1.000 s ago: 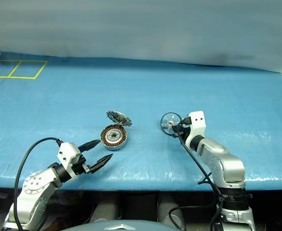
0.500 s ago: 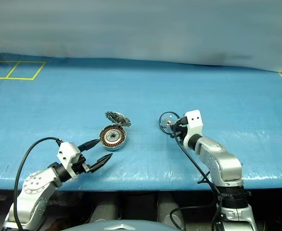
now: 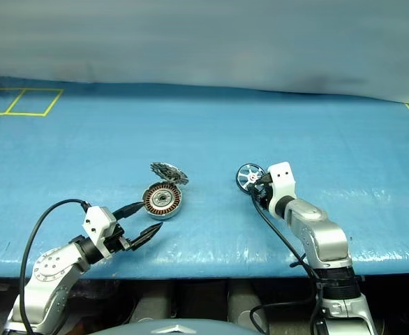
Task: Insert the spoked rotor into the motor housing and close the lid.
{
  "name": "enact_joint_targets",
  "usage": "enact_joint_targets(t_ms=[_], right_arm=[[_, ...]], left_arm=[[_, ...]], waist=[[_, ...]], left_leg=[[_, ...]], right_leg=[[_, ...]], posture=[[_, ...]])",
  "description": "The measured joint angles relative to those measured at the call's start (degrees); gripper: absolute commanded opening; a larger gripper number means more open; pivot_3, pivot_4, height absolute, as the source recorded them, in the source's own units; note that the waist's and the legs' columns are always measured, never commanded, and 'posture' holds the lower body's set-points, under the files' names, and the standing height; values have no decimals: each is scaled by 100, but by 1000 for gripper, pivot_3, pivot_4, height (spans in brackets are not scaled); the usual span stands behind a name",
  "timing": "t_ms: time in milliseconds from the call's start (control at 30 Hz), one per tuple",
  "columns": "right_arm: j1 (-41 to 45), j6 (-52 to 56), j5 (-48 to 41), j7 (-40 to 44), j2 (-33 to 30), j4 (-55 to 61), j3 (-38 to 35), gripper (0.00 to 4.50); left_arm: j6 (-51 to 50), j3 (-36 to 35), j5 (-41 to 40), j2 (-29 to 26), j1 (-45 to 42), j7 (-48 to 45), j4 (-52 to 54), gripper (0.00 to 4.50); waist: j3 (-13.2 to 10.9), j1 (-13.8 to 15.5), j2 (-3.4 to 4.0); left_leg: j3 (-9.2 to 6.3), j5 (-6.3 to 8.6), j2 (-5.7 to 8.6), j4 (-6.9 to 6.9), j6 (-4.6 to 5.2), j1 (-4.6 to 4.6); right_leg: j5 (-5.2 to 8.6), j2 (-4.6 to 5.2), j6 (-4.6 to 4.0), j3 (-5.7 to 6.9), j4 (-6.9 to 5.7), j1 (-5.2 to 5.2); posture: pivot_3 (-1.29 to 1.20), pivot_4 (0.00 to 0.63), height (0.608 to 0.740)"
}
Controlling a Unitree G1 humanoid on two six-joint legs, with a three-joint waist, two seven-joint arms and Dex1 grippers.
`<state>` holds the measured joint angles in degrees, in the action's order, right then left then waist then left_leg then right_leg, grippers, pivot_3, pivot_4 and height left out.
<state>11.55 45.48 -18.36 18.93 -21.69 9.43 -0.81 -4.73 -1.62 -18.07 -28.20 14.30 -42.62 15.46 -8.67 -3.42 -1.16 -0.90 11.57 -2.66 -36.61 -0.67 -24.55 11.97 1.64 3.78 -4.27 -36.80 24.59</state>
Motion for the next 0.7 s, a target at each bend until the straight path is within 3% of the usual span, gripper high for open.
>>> enact_joint_targets(t_ms=[100,233,467,700], right_arm=[[0,7,4,-9,27,-24,-25,1448],[-32,58,-59,24,113,7,-99,165],[-478,620,-1272,236,699,484,-921,165],[-1134,1151,-2515,702,637,1293,-1219,165]], left_arm=[[2,0,0,0,4,3,0,4039],[4,0,0,0,9,6,0,4039],[15,-20,-40,0,41,-2,-3,4039],[20,-27,-107,-6,23,-122,-8,4039]], waist=[[0,0,0],[0,2,0],[-10,6,14],[-13,-4,18]], left_leg=[[0,0,0,-1,0,0],[0,0,0,4,0,-1],[-2,0,0,28,1,-3],[-2,-1,-1,33,1,1]], right_leg=[[0,0,0,-1,1,0],[0,0,0,-1,1,2],[2,-4,-2,-2,3,8],[4,-4,-4,-2,4,8]], posture=[[0,150,740],[0,150,740],[0,150,740],[0,150,740]])
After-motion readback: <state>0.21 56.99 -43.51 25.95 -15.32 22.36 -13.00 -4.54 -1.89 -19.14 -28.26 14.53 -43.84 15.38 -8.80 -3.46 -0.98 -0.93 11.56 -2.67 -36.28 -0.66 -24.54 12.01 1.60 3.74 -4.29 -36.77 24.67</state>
